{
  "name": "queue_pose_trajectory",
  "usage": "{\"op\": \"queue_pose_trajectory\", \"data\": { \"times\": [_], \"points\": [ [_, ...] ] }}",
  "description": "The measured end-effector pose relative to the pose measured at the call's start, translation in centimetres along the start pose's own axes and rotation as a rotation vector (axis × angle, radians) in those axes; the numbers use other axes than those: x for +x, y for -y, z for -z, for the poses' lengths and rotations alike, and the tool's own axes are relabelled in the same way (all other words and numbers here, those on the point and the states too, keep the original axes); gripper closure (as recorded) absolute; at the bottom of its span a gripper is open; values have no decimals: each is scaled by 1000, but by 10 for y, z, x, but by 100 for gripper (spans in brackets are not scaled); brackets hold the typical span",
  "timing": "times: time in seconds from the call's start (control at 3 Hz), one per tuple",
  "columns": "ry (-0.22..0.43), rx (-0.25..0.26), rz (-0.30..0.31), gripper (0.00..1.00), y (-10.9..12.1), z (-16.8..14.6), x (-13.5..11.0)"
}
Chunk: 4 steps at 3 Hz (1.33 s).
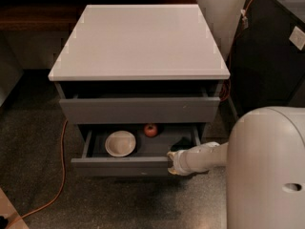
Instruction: Pick apple from middle drawer and place on counter
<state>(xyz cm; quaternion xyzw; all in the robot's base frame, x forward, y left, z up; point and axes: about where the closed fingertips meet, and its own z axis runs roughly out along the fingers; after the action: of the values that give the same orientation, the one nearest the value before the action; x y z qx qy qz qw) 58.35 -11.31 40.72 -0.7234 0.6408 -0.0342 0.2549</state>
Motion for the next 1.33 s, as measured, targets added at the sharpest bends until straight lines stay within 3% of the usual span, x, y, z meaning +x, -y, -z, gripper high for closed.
{"op": "queue_pose_trajectory", "data": {
  "times": [0.33,1.33],
  "points": [
    [33,-23,10,100,-11,5,5],
    [34,-23,10,100,-10,7,3]
  ]
}}
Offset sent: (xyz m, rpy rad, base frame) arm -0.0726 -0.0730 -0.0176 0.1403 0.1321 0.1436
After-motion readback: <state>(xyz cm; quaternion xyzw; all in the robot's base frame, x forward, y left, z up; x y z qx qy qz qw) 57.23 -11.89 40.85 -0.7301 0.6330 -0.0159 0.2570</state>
